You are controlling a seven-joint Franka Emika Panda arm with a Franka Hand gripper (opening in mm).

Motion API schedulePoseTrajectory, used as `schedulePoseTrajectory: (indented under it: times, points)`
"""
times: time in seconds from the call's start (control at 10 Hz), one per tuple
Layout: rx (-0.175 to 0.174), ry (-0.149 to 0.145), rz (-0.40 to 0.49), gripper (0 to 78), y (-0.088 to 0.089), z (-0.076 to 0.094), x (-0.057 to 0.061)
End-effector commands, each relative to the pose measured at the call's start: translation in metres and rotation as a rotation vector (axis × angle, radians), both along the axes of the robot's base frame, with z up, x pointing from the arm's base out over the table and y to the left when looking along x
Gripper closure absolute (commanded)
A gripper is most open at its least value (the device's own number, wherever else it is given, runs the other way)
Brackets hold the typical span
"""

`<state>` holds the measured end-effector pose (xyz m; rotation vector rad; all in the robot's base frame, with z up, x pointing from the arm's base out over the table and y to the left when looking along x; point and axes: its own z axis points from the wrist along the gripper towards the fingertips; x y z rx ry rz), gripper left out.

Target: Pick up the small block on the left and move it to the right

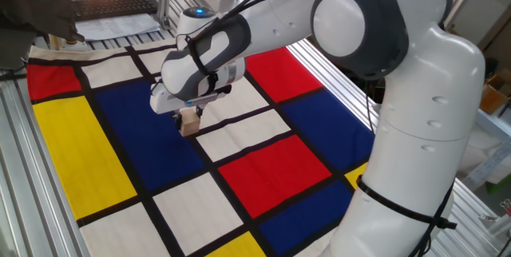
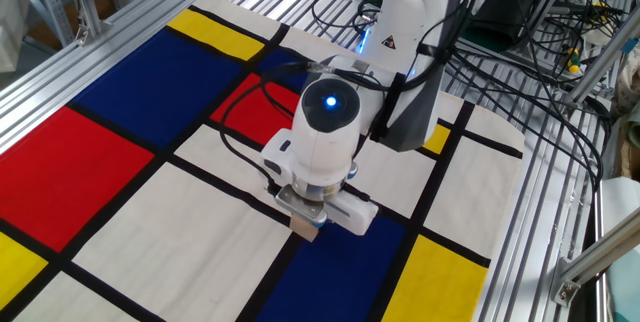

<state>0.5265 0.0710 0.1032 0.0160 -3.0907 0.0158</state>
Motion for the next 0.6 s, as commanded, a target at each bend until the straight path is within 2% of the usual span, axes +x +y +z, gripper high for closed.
schedulePoseTrajectory:
  times: [0.1, 0.3, 0.6]
  points:
    - [0.003, -0.012, -0.006, 76.4, 0.0, -0.001, 0.004]
    - [0.004, -0.021, -0.01, 76.4, 0.001, -0.005, 0.005]
    - [0.005, -0.019, 0.005, 76.4, 0.002, -0.011, 0.006]
